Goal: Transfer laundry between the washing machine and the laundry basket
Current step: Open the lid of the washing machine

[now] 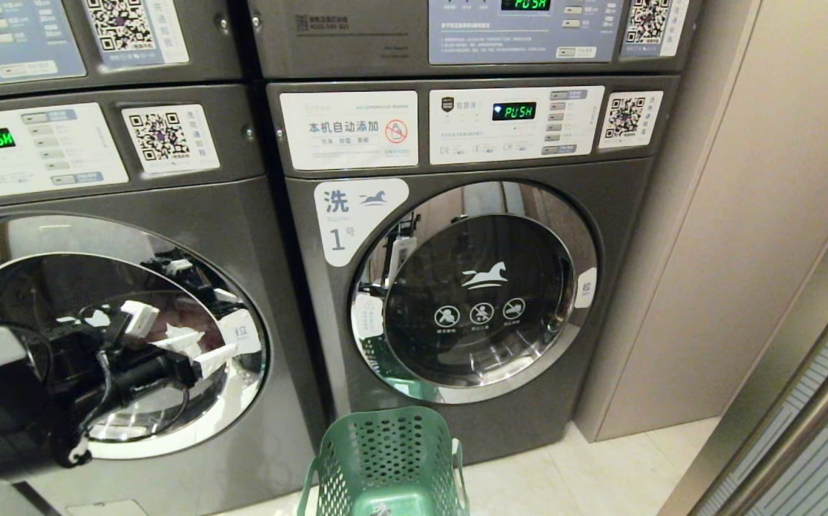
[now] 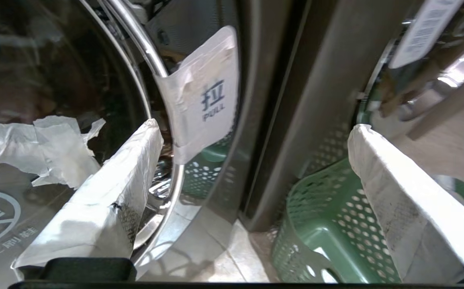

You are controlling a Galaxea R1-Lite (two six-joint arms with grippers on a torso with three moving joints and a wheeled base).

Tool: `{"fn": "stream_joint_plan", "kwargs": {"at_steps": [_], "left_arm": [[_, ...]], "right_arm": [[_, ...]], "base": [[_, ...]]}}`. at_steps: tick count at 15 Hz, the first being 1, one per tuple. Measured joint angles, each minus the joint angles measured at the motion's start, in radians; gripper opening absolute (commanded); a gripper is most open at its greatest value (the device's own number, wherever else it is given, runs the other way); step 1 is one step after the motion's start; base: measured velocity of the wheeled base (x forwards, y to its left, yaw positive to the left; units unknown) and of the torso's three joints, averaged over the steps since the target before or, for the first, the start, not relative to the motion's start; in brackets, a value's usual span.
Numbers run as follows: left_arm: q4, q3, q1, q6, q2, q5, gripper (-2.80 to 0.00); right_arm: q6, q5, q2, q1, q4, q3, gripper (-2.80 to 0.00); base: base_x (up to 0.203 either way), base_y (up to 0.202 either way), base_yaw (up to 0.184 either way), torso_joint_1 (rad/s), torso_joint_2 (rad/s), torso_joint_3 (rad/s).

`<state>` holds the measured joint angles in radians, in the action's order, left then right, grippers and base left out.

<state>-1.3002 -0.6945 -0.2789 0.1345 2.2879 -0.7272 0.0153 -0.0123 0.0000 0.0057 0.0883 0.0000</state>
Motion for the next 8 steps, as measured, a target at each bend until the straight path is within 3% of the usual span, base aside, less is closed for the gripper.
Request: {"fn": "stream_joint_plan", "kwargs": {"at_steps": [8], "left_arm": [[0.0,-0.142,0.058,-0.002,0.105,0.139,0.0]], "right_arm": [[0.0,0.0,0.0,0.0,0.0,0.0,-2.8]], "base": [[0.0,0.0,0.0,0.0,0.0,0.0]]}}
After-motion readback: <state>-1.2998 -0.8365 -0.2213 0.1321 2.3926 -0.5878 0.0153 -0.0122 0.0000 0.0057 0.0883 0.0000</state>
